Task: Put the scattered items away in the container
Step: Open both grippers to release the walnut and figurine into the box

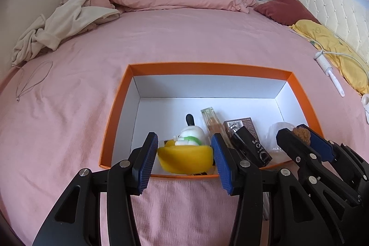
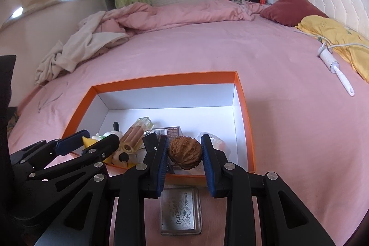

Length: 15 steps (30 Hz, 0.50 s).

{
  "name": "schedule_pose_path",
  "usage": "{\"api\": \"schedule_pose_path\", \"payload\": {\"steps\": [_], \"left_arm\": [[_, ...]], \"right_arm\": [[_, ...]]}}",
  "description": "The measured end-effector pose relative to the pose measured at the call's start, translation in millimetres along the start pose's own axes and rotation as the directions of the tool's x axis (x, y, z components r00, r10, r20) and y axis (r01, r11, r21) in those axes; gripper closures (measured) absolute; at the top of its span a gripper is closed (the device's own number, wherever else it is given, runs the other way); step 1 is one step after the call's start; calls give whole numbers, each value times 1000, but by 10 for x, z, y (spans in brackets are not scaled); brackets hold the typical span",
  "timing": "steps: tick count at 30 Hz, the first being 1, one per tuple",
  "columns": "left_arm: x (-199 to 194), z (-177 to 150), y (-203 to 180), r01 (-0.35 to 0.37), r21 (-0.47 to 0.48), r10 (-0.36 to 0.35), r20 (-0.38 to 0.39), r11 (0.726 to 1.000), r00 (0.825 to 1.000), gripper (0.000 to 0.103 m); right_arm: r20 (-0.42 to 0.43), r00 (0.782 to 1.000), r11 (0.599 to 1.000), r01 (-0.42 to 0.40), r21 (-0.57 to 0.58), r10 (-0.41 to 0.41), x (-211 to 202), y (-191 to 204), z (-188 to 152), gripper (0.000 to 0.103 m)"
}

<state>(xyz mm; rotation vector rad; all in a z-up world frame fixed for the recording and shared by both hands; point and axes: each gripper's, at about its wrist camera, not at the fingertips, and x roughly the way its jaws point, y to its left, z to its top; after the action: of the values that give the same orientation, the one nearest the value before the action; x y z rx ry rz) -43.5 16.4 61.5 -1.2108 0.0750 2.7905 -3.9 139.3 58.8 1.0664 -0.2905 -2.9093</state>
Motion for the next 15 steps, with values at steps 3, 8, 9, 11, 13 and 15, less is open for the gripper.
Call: {"api": "schedule_pose_path", "payload": {"steps": [3, 8, 9, 11, 13, 15], "left_arm": [[-78, 11, 79, -15, -38, 16, 35, 999, 999, 53], [-232, -18, 362, 16, -165, -5, 64, 986, 998, 53], [-265, -36, 419, 19, -187, -7, 66, 982, 998, 53], [-345, -97, 527, 25, -226, -9, 69, 974, 998, 53], [-420, -182, 575, 29, -251, -14, 64, 968, 998, 48], [-488, -273, 596, 34, -269, -20, 56, 962, 998, 42]], "right_arm": [[26, 1000, 1000, -13, 9, 13, -62, -12, -7, 66], [90, 995, 998, -44, 38, 40, -223, -63, -62, 43], [97, 995, 998, -38, 42, 34, -260, -84, -85, 43], [109, 994, 998, -27, 50, 22, -336, -129, -130, 43], [120, 993, 997, -26, 74, 17, -442, -217, -180, 43], [130, 991, 993, -38, 113, 23, -569, -338, -242, 43]]}}
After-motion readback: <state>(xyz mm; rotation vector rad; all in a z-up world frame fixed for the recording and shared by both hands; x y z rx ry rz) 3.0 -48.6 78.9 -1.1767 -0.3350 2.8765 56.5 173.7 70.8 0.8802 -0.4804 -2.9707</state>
